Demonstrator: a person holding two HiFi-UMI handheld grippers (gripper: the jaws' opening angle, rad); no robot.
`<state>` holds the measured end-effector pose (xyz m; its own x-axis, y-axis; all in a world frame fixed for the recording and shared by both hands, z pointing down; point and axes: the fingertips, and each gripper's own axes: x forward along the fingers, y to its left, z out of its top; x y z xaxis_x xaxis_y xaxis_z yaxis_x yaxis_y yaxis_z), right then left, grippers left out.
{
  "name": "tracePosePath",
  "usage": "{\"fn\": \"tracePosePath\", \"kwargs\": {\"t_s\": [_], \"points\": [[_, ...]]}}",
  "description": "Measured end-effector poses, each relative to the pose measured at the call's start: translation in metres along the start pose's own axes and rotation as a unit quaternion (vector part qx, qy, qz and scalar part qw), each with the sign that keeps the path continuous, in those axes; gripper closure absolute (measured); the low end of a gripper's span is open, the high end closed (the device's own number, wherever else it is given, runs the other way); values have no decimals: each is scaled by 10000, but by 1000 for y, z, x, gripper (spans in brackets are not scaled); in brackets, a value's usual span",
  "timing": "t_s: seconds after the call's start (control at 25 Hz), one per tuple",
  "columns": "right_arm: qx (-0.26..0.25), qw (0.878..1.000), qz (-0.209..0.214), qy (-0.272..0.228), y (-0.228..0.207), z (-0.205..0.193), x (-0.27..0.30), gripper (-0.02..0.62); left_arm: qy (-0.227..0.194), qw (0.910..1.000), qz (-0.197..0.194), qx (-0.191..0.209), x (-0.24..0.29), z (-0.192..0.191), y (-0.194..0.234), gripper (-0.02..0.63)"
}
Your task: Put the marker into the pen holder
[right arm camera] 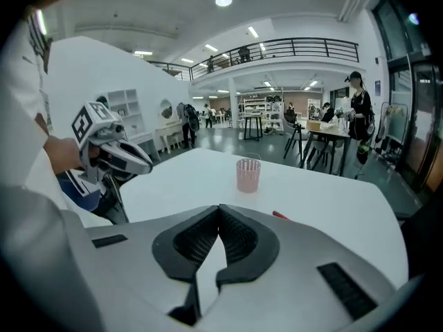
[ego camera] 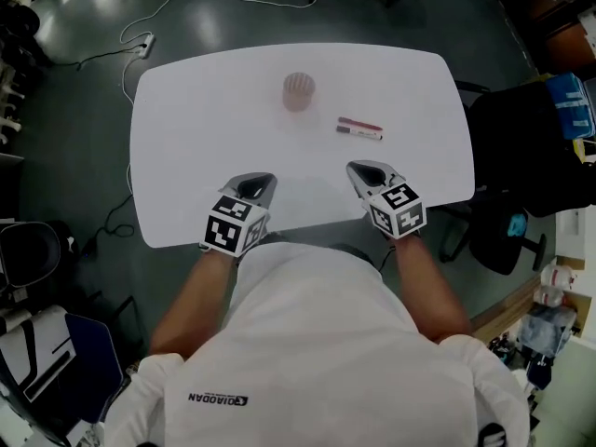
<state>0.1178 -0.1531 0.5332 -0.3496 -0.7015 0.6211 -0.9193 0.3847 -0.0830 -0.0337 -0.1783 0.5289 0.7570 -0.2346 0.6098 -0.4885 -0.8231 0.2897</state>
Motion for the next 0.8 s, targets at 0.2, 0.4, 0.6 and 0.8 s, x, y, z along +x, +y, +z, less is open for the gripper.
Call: {"fn": "tracePosePath", "kwargs": {"t_s": [0.2, 0.4, 0.6, 0.8], "points": [[-611, 9936, -455, 833, -34, -32, 30, 577, 204, 9997, -145, 43, 17, -6, 14, 577], [-1054, 9822, -266, 1535, -65, -70, 62, 575, 238, 9995, -98, -171, 31, -5, 16, 577], [-1650, 9650, -148, 2032, -107, -79, 87, 553, 168, 9984, 243, -486, 42, 7, 21, 577], [-2484, 9405, 179, 2310, -127, -77, 121, 511, 136, 9946, 542, -875, 52, 4, 21, 577]]}}
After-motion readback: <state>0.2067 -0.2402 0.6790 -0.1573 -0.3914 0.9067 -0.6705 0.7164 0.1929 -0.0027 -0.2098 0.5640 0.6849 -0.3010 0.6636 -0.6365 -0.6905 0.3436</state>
